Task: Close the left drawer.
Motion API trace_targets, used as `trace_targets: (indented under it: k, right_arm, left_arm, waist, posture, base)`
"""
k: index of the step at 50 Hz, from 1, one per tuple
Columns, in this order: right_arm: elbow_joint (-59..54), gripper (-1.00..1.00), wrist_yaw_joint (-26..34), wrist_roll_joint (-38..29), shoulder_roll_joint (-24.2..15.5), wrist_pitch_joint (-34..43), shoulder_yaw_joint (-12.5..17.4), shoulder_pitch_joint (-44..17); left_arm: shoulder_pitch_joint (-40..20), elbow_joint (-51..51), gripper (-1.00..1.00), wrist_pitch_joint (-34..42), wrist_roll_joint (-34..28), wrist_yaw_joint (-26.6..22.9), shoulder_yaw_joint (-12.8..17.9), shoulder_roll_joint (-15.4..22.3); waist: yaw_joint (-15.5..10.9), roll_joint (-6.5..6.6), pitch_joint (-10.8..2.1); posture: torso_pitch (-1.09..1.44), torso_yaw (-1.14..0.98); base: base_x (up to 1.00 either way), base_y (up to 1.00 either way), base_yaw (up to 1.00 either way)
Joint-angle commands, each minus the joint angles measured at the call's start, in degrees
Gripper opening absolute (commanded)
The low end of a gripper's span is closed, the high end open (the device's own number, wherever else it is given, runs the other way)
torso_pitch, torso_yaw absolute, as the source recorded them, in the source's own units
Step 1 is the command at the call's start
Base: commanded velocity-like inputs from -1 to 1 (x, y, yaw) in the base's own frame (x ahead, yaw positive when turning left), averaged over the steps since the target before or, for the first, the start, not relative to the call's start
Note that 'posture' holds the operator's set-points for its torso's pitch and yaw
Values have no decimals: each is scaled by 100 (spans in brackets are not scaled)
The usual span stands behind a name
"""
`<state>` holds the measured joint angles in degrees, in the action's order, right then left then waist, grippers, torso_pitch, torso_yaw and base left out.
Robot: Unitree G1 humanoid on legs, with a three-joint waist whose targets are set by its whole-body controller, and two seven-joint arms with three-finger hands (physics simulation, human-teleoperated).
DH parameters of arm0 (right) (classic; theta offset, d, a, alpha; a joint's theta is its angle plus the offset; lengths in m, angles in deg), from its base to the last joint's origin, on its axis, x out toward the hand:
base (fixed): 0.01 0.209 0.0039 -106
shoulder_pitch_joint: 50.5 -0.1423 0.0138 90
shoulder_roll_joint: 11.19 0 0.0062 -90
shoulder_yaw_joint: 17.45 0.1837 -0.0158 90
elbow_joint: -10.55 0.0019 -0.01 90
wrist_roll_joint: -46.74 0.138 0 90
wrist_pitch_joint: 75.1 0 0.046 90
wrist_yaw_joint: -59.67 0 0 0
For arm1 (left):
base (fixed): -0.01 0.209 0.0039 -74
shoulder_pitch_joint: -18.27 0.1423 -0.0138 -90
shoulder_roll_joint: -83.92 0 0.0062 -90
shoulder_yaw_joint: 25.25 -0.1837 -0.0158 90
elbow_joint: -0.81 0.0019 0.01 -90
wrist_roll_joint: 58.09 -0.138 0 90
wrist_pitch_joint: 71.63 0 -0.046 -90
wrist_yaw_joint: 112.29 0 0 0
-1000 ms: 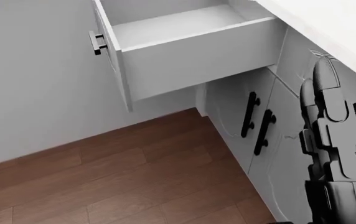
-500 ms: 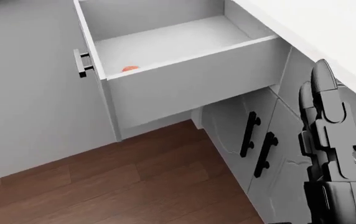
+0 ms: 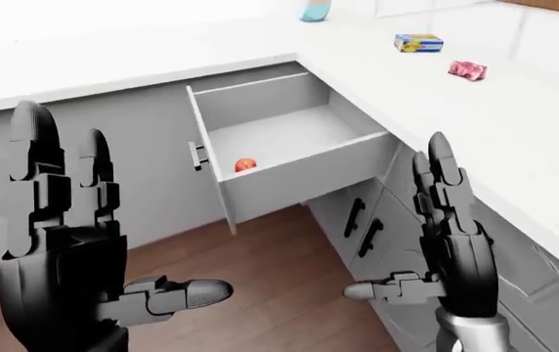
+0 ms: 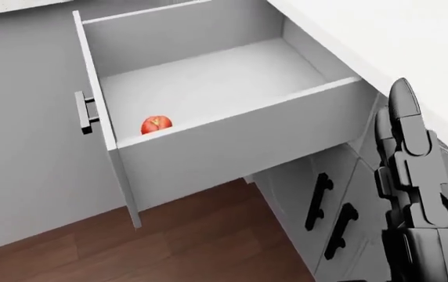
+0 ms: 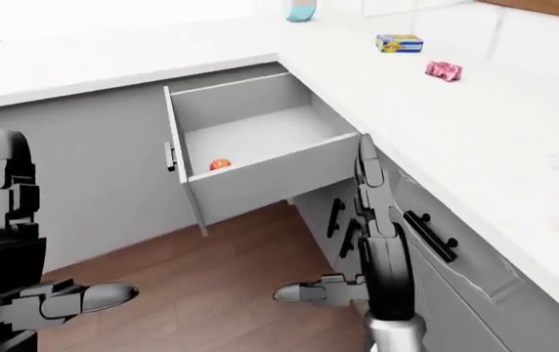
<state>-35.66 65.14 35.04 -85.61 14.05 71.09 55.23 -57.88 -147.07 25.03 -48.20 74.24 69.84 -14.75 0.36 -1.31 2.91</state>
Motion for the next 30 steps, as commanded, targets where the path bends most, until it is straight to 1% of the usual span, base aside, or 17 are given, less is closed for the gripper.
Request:
trace_targets:
  k: [1,5,7,8,9,10,13,16,19,20,21,22,23,24,25,27,30]
  right_arm:
    - [266,100,-3,18,12,-205,-57,-80]
    - [253,100,-5,15,9,-225,-59,-70]
    - [242,100,-6,21,9,-235,-57,-66]
    - [232,100,-6,20,9,-243,-58,-65]
    - [227,100,-6,15,8,-250,-61,-63]
    - [220,100,-8,18,8,-258,-57,-62]
    - [223,100,-4,12,7,-262,-65,-58]
    - [215,100,-6,15,9,-264,-67,-58]
    - [206,100,-7,9,7,-265,-71,-63]
    - [204,100,-7,7,6,-268,-73,-63]
    - [207,100,-9,9,6,-264,-68,-65]
    - [204,100,-8,7,6,-265,-70,-67]
    - [210,100,-7,2,6,-262,-76,-67]
    - [218,100,-5,1,4,-256,-76,-69]
    - [221,100,-3,5,4,-249,-72,-71]
    - [222,100,-1,6,4,-253,-75,-68]
    - [232,100,2,4,4,-241,-69,-77]
  left_arm:
    - [-51,-211,100,-175,-21,14,52,27]
    - [-35,-211,100,-193,-25,-2,48,13]
    - [-25,-211,100,-205,-25,-11,48,7]
    - [-20,-211,100,-205,-25,-17,47,2]
    - [-17,-211,100,-210,-23,-21,52,-1]
    - [-13,-211,100,-214,-23,-26,53,-4]
    - [-8,-211,100,-225,-26,-32,53,-8]
    - [-6,-211,100,-220,-22,-38,55,-12]
    - [-9,-211,100,-218,-14,-37,62,-8]
    - [-10,-211,100,-217,-12,-36,64,-8]
    - [-9,-211,100,-224,-14,-34,64,-4]
    - [-13,-211,100,-214,-9,-30,69,-3]
    - [-14,-211,100,-221,-12,-25,69,4]
    - [-15,-211,100,-221,-12,-20,69,8]
    - [-18,-211,100,-212,-13,-16,67,9]
    - [-20,-211,100,-209,-12,-10,65,12]
    - [-27,-211,100,-206,-15,1,62,20]
  waist:
    - [-8,23,-16]
    - [28,261,33]
    - [42,530,-50]
    - [10,756,-142]
    - [-62,470,-30]
    - [-46,587,-19]
    - [-118,494,-68]
    - [-145,337,-31]
    - [-176,108,-24]
    - [-179,-15,-57]
    - [-165,-202,-130]
    - [-112,-99,-123]
    - [-73,-94,-45]
    - [-65,-122,-14]
    - [-13,-94,-22]
    - [-12,-19,-33]
    - [6,130,26]
  posture:
    - [0,0]
    - [0,0]
    - [0,0]
    - [0,0]
    - [0,0]
    - [0,0]
    - [0,0]
    - [0,0]
    - [0,0]
    - [0,0]
    - [0,0]
    - [0,0]
    - [0,0]
    - [0,0]
    - [0,0]
    - [0,0]
    - [0,0]
  base:
    - [24,0,0]
    - [24,0,0]
    - [23,0,0]
    - [24,0,0]
    - [23,0,0]
    - [25,0,0]
    - [23,0,0]
    - [23,0,0]
    - [24,0,0]
    - [23,0,0]
    - [23,0,0]
    - [25,0,0]
    - [23,0,0]
    - [24,0,0]
    - [24,0,0]
    - [24,0,0]
    - [24,0,0]
